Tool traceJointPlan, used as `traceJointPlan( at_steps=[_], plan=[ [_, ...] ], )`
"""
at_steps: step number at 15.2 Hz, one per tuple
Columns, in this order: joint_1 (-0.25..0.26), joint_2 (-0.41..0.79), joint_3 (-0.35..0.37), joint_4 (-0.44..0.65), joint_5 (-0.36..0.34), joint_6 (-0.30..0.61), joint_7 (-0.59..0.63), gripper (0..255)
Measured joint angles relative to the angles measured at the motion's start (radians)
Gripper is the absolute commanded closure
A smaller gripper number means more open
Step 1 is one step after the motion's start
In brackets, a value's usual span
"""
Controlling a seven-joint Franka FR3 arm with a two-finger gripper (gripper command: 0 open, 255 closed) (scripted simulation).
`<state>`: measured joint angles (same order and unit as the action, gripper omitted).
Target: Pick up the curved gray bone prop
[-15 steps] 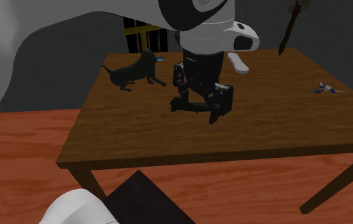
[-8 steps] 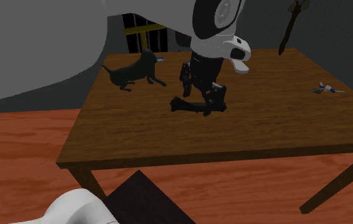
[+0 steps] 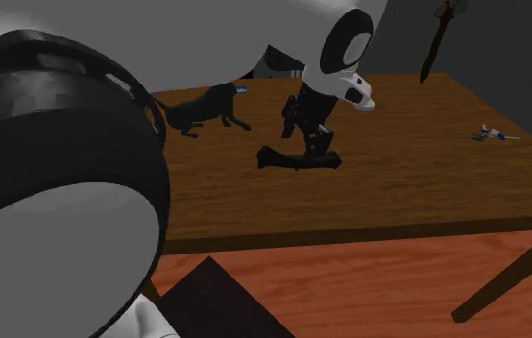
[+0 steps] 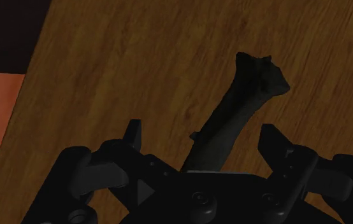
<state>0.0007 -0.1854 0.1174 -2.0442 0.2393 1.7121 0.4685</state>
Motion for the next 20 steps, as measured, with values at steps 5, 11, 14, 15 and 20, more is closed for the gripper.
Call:
traceJointPlan(
  at_steps=[5, 11, 14, 15, 20],
  plan=[
    [0.005, 0.137, 0.009, 0.060, 0.046, 0.049, 0.059, 0],
    [0.006, 0.163, 0.011, 0.011, 0.051, 0.121, 0.045, 0],
    [0.007, 0.164, 0.011, 0.005, 0.052, 0.127, 0.044, 255],
    [0.007, 0.164, 0.011, 0.005, 0.052, 0.128, 0.044, 255],
    [0.007, 0.163, 0.011, 0.005, 0.052, 0.128, 0.044, 255]
  ],
)
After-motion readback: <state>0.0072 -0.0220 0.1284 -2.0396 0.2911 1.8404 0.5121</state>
